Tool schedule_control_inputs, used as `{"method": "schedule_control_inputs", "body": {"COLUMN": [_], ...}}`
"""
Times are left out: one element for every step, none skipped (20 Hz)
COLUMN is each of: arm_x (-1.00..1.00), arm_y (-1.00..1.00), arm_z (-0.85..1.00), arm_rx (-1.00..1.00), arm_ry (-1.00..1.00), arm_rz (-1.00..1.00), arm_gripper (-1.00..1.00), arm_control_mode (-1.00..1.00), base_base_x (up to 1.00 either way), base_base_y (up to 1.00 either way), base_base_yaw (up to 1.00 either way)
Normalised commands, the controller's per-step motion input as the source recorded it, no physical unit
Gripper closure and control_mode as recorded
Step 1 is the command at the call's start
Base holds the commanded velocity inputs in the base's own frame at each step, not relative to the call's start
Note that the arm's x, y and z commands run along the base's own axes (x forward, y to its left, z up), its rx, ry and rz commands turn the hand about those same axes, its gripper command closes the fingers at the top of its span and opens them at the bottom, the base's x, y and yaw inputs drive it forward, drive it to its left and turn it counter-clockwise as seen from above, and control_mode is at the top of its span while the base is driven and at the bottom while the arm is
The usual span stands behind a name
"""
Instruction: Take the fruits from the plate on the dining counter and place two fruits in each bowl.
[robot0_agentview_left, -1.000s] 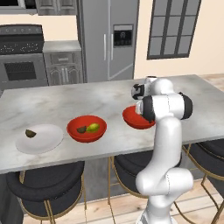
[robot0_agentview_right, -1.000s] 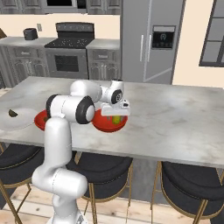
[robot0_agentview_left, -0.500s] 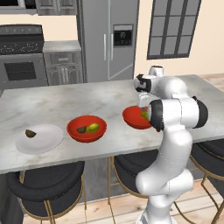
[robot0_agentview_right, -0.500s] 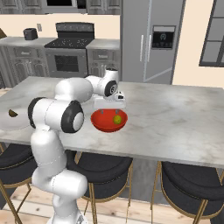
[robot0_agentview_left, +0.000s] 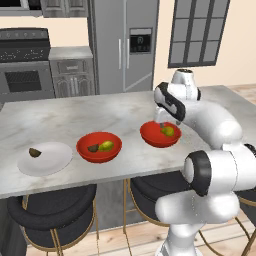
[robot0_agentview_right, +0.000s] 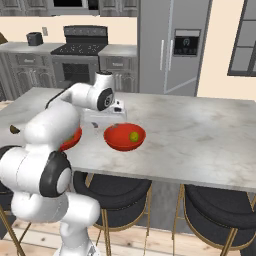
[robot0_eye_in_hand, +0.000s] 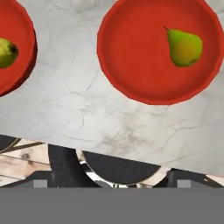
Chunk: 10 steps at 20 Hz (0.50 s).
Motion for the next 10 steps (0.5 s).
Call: {"method": "schedule_control_inputs", "body": {"arm_x": [-1.0, -0.9, -0.91, -0.99, -1.0, -1.0, -1.0, -1.0, -1.0, -1.0], "arm_y": [0.5, 0.4, 0.34, 0.16, 0.09, 0.04, 0.0, 0.0, 0.0, 0.05], "arm_z": [0.93, 0.71, 0.49, 0.34, 0.22, 0.16, 0.08, 0.13, 0.0, 0.0], "arm_rx": [-0.04, -0.01, 0.0, 0.0, 0.0, -0.01, -0.02, -0.02, -0.04, -0.08], "arm_ry": [0.0, 0.0, 0.0, 0.0, 0.0, 0.0, -0.01, 0.0, 0.0, -0.01], "arm_rz": [0.0, -0.01, -0.11, -0.13, -0.11, -0.1, -0.1, -0.09, -0.09, -0.09], "arm_gripper": [-1.0, -1.0, -1.0, -1.0, -1.0, -1.0, -1.0, -1.0, -1.0, -1.0], "arm_control_mode": [-1.0, -1.0, -1.0, -1.0, -1.0, -1.0, -1.0, -1.0, -1.0, -1.0], "base_base_x": [0.0, 0.0, 0.0, 0.0, 0.0, 0.0, 0.0, 0.0, 0.0, 0.0], "base_base_y": [0.0, 0.0, 0.0, 0.0, 0.0, 0.0, 0.0, 0.0, 0.0, 0.0], "base_base_yaw": [0.0, 0.0, 0.0, 0.0, 0.0, 0.0, 0.0, 0.0, 0.0, 0.0]}}
